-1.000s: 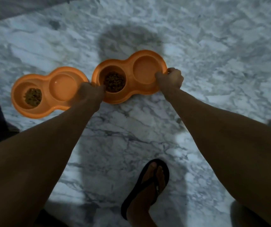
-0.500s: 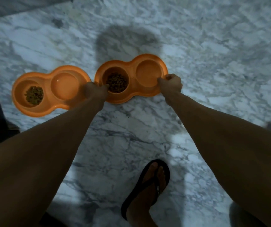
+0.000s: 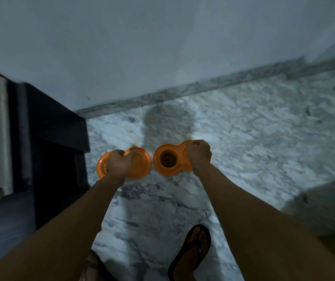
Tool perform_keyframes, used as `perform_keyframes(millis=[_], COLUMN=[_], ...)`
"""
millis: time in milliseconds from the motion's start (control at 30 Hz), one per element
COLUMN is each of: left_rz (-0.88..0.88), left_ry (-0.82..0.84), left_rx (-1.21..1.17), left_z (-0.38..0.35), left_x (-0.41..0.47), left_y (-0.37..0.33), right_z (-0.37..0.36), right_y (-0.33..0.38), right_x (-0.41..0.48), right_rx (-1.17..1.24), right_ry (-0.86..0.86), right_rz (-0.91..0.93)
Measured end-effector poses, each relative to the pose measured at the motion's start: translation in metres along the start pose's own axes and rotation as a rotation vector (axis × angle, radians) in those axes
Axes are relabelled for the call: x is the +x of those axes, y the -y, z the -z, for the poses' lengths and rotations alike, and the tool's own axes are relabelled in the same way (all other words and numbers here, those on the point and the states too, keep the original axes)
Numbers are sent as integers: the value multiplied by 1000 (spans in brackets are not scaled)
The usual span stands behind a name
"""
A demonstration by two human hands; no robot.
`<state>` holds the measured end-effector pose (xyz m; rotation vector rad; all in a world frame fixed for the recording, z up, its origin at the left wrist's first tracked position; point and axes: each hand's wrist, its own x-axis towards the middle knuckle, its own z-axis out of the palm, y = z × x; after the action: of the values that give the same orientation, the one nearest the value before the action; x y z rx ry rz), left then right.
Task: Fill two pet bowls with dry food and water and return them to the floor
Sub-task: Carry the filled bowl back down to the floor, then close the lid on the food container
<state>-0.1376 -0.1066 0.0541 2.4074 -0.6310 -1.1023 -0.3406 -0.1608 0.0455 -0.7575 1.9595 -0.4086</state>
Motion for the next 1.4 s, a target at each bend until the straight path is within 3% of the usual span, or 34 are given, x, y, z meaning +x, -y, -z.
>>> perform_keyframes(millis=[267,500,700,967,1400], left_rz=[-149,-263,-226,-184,-144], left_ry=[-41,-145,-281,-374,-517], left_rx=[-124,-348,-538,-590,-608], left_z=[194,355,497,666,839], left_x=[-129,-201,-227,-246,-191], left_y=[-116,-126,-77,27,151], right_z=[35,25,-26,-132,-327], right_y=[141,221,256,262,300], right_x=[-204,-366,-509,-668,-802], right_rx=[64,47,31,-39,-185], right_ry=[124,167,214,311,478], right_rz=[166,424,564,694,860])
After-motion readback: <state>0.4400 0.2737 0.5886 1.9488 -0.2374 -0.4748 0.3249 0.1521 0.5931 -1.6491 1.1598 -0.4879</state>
